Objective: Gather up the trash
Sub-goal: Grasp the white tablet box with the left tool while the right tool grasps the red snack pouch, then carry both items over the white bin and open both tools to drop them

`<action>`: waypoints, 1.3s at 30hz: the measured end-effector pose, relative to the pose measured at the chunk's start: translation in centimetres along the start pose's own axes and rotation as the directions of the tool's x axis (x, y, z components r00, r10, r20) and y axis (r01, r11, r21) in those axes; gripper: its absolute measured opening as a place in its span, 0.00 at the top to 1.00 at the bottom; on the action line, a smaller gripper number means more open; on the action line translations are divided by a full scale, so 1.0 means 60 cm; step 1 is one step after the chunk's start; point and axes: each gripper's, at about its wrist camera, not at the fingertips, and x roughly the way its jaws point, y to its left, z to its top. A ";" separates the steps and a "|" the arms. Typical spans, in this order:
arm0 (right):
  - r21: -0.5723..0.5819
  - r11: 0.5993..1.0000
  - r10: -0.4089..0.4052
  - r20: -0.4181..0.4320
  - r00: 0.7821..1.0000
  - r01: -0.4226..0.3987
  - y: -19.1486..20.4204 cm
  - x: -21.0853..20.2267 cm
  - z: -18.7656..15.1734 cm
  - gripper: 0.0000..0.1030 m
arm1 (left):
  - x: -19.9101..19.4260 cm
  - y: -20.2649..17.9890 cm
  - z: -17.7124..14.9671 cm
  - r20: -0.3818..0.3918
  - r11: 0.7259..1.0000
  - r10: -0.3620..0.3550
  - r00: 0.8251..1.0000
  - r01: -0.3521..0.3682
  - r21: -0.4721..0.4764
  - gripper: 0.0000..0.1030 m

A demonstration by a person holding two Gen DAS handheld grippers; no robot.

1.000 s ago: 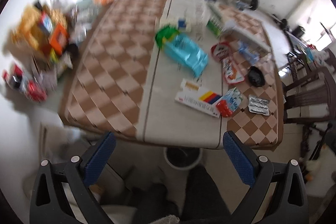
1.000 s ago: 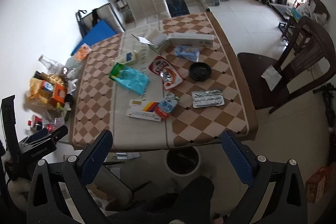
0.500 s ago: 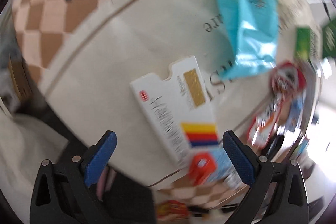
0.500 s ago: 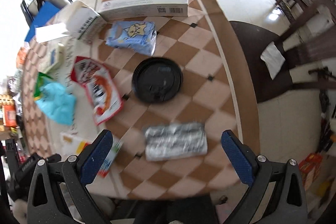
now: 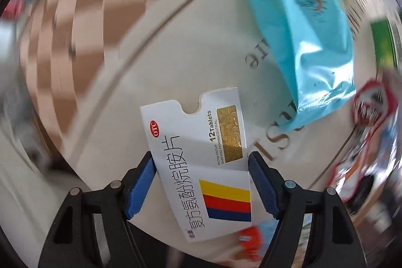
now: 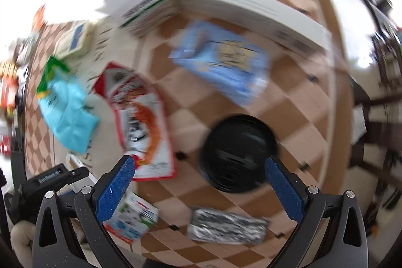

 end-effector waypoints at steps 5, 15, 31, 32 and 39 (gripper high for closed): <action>-0.105 0.994 -0.030 -0.008 1.000 0.029 0.086 0.045 0.033 0.00 | -0.004 0.006 0.034 0.040 0.981 0.106 0.994 -0.111 0.161 0.25; -0.170 0.977 -0.136 -0.030 0.990 0.129 0.160 0.132 0.052 0.15 | -0.013 0.093 0.058 0.064 1.000 -0.023 0.998 0.022 0.009 0.33; -0.184 0.983 0.025 0.072 0.997 -0.012 0.122 0.022 -0.024 0.88 | -0.131 0.048 -0.020 0.353 0.976 0.113 0.929 -0.170 0.134 0.33; -0.161 0.986 0.053 0.067 0.996 -0.041 0.111 0.018 -0.027 0.89 | -0.125 0.035 -0.039 0.367 0.977 0.110 0.924 -0.168 0.128 0.33; -0.009 0.973 0.230 0.107 0.967 -0.231 0.019 -0.049 -0.043 1.00 | -0.186 0.011 -0.140 0.445 0.992 0.054 0.894 -0.100 0.081 0.33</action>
